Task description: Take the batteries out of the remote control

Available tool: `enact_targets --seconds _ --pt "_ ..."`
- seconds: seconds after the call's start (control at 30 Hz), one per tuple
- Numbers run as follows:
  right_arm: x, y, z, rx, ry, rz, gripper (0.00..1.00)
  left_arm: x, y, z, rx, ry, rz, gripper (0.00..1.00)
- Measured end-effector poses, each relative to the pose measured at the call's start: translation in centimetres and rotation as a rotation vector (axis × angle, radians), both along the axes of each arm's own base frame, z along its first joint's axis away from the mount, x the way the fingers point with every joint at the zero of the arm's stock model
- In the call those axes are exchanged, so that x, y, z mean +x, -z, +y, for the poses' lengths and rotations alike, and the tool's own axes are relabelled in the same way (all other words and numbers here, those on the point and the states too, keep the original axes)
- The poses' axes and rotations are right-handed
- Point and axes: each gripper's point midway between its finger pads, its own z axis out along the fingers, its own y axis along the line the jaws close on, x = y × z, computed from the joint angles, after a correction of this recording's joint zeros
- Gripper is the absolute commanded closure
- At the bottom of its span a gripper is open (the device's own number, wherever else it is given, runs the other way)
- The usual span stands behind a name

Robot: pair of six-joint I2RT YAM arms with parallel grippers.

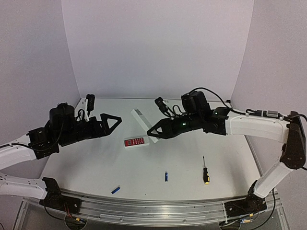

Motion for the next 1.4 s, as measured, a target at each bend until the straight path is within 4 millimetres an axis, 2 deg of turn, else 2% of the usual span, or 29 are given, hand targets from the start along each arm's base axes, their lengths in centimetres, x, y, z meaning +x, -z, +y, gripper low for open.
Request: enact_targets --seconds 0.1,0.27,0.5,0.63,0.67,0.8,0.9,1.17,1.27,1.4 --pt "-0.9 -2.5 0.8 0.147 -0.009 0.086 0.93 -0.2 -1.6 -2.6 -0.086 0.102 -0.039 0.0" --pt "-1.9 -3.9 1.5 0.266 -0.026 0.209 0.95 -0.8 -2.7 -5.4 -0.17 0.233 -0.066 0.0" --pt "-3.0 -5.8 2.2 0.346 -0.063 0.248 0.94 -0.9 -2.4 -7.1 -0.196 0.301 -0.06 0.01" --pt "-4.2 -6.4 2.7 0.367 -0.101 0.256 0.95 -0.8 -2.4 -7.4 -0.215 0.306 -0.047 0.06" --pt "-4.4 -6.6 2.8 0.37 -0.108 0.256 0.95 -0.8 -2.5 -7.5 -0.226 0.309 -0.048 0.08" --pt "-4.9 -6.9 3.0 0.379 -0.126 0.262 0.94 -0.8 -3.6 -7.7 -0.278 0.315 -0.054 0.29" --pt "-5.0 -7.0 3.0 0.387 -0.131 0.26 0.94 -0.9 -4.7 -7.7 -0.323 0.321 -0.062 0.51" --pt "-4.9 -7.8 3.3 0.428 -0.171 0.198 0.86 -1.2 -6.8 -7.8 -0.44 0.338 -0.031 0.96" --pt "-4.6 -8.0 3.2 0.434 -0.162 0.193 0.77 -0.8 -6.8 -7.8 -0.438 0.32 -0.013 1.0" --pt "-4.0 -8.0 3.2 0.437 -0.133 0.184 0.52 -0.1 -6.8 -7.8 -0.421 0.274 0.02 1.0"
